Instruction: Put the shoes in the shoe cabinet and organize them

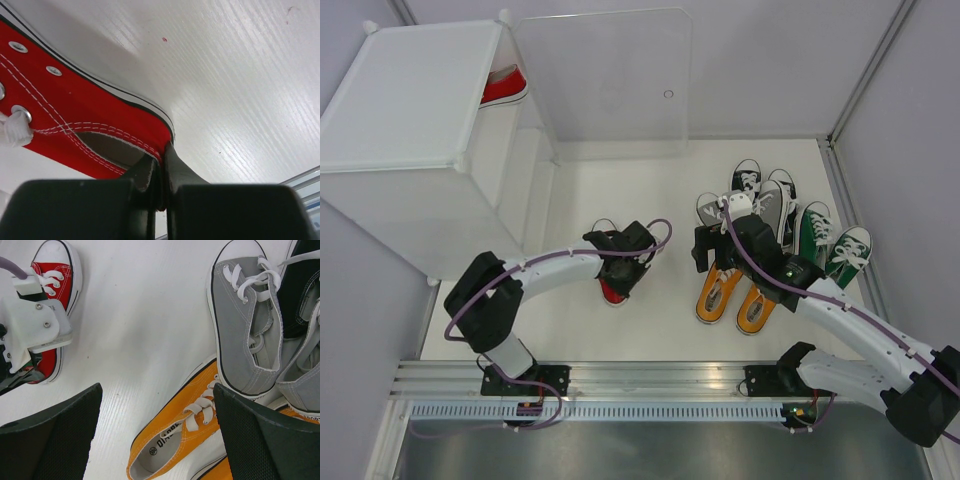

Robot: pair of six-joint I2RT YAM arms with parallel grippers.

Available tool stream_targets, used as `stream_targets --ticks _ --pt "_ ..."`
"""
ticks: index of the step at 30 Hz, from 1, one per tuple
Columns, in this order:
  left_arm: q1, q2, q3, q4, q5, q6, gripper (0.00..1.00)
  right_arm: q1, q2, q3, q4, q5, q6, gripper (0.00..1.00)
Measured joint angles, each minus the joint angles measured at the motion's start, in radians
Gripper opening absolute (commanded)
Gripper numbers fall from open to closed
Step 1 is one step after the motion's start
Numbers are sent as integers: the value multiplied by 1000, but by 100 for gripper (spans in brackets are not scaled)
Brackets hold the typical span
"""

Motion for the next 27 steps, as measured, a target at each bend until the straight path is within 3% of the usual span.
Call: stream_targets --ticks 9,21,27 --pt "0 -23 101 -35 -48 -77 2 0 -2 0 0 0 0 95" --pt "0 -117 457 -52 -253 -85 2 0 -40 -3 1 19 0 95" --pt "0 -98 481 -47 -269 -113 2 0 -40 -4 1 20 0 95"
